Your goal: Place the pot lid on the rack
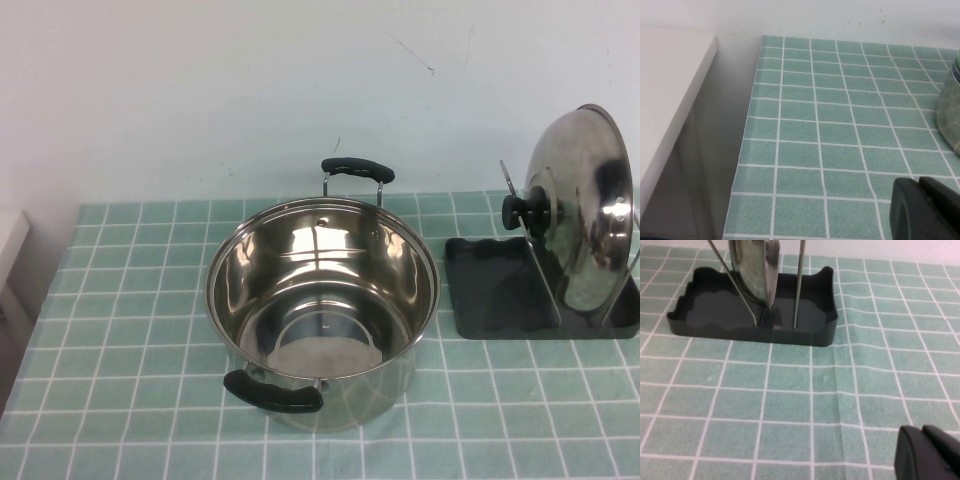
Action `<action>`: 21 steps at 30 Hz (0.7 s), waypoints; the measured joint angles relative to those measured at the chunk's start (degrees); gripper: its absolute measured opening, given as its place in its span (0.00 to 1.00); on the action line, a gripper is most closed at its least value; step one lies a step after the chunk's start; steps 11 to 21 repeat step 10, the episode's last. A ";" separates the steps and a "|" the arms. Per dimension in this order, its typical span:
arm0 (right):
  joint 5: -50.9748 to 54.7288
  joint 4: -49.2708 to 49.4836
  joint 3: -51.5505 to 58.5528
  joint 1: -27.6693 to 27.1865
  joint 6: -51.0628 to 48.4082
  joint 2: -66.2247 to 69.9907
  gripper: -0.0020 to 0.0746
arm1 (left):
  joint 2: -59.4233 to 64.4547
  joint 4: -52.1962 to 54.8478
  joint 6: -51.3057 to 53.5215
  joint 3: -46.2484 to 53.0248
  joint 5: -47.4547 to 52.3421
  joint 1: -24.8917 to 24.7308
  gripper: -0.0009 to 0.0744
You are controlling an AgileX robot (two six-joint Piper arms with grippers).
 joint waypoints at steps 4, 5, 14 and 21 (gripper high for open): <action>0.00 0.00 0.00 0.00 0.00 0.00 0.03 | 0.00 0.00 0.13 0.00 0.00 0.00 0.01; 0.00 0.00 0.00 0.00 0.00 0.00 0.03 | 0.00 0.00 0.13 0.00 0.00 0.00 0.01; 0.00 0.00 0.00 0.00 0.00 0.00 0.03 | 0.00 0.00 0.25 0.00 0.00 0.00 0.01; 0.00 0.00 0.00 0.00 0.00 0.00 0.03 | 0.00 0.00 0.25 0.00 0.00 0.00 0.01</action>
